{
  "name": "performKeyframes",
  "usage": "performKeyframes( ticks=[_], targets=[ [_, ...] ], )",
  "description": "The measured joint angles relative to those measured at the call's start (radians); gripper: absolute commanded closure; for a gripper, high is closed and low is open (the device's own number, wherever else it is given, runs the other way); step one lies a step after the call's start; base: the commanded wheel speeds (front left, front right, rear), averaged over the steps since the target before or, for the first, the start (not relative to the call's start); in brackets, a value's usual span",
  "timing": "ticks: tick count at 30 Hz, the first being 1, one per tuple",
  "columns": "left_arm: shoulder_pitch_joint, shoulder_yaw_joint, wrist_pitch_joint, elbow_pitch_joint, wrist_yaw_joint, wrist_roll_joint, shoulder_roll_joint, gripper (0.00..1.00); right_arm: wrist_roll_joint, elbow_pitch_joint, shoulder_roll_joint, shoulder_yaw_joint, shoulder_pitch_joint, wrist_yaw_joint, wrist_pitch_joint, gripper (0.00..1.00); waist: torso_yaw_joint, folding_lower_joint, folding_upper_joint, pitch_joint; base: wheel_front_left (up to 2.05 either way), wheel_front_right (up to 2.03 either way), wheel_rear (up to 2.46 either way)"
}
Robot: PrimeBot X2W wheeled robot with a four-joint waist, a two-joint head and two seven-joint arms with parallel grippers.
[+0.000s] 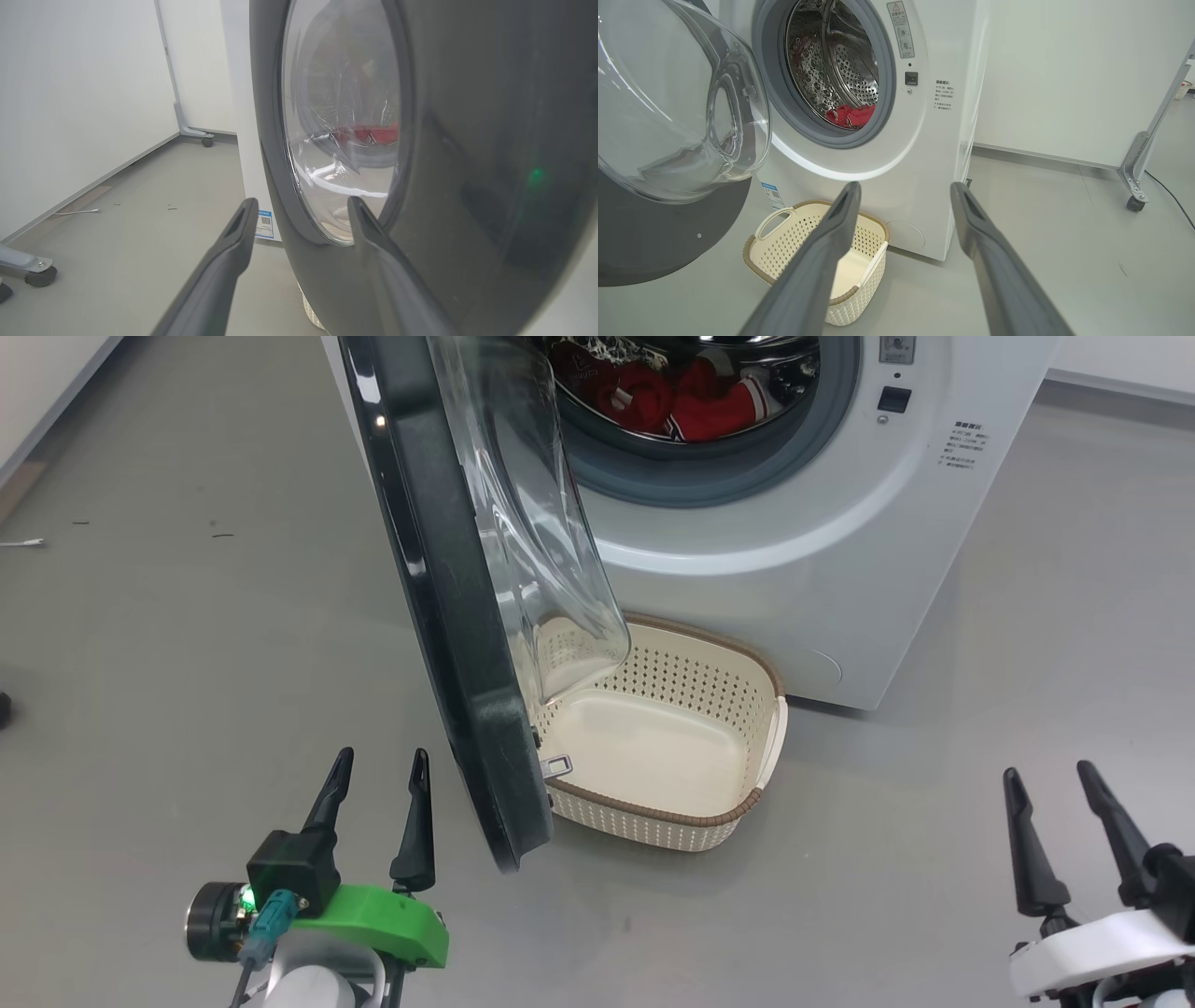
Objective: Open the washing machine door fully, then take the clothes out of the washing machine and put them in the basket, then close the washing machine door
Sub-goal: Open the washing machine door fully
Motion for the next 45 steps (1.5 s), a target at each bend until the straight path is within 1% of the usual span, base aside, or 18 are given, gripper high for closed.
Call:
performKeyframes(
  ticks=[7, 12, 28, 29, 30, 31, 32, 33, 40, 45],
  targets=[
    [0.0, 0.0, 0.0, 0.004, 0.0, 0.0, 0.0, 0.0, -0.021, -0.002, 0.044, 0.038, 0.015, 0.0, 0.0, 0.0, -0.002, 0.0, 0.0, 0.002, 0.0, 0.0, 0.0],
    [0.0, 0.011, 0.0, 0.005, 0.0, 0.0, 0.0, 0.0, -0.046, -0.012, 0.064, 0.053, 0.015, 0.002, 0.0, 0.0, -0.002, 0.0, 0.0, 0.005, 0.0, 0.0, 0.0],
    [0.0, 0.024, 0.0, 0.008, 0.0, 0.0, 0.0, 0.0, -0.083, -0.021, 0.089, 0.036, 0.022, 0.002, 0.0, 0.0, -0.002, 0.0, 0.0, 0.0, 0.0, 0.0, 0.0],
    [0.0, 0.024, 0.0, 0.008, 0.0, 0.0, 0.0, 0.06, -0.083, -0.021, 0.091, 0.035, 0.026, 0.002, 0.0, 0.0, -0.003, 0.0, 0.0, 0.0, 0.0, 0.0, 0.0],
    [0.0, 0.024, 0.0, 0.008, 0.0, 0.0, 0.0, 0.25, -0.083, -0.021, 0.091, 0.035, 0.026, 0.002, 0.0, 0.0, -0.003, 0.0, 0.0, 0.0, 0.0, 0.0, 0.0],
    [0.0, 0.024, 0.0, 0.008, 0.0, 0.0, 0.0, 0.52, -0.084, -0.021, 0.093, 0.034, 0.031, 0.002, 0.0, 0.0, -0.003, 0.0, 0.0, -0.001, 0.0, 0.0, 0.0],
    [0.0, 0.024, 0.0, 0.009, 0.0, 0.0, 0.0, 0.93, -0.085, -0.021, 0.094, 0.034, 0.033, 0.002, 0.0, 0.0, -0.003, 0.0, 0.0, -0.001, 0.0, 0.0, 0.0],
    [0.0, 0.024, 0.0, 0.009, 0.0, 0.0, 0.0, 1.0, -0.085, -0.021, 0.095, 0.032, 0.034, 0.002, 0.0, 0.0, -0.003, 0.0, 0.0, -0.001, 0.0, 0.0, 0.0],
    [0.001, 0.03, 0.0, 0.009, 0.0, -0.001, 0.0, 1.0, -0.093, -0.021, 0.104, 0.022, 0.034, 0.006, 0.0, 0.0, -0.007, 0.0, 0.0, 0.003, 0.0, 0.0, 0.0],
    [0.0, 0.06, 0.0, -0.02, 0.0, 0.0, 0.0, 1.0, -0.101, -0.021, 0.107, 0.016, 0.034, 0.01, 0.0, 0.0, -0.011, 0.0, 0.0, 0.004, 0.0, 0.0, 0.0]
  ],
)
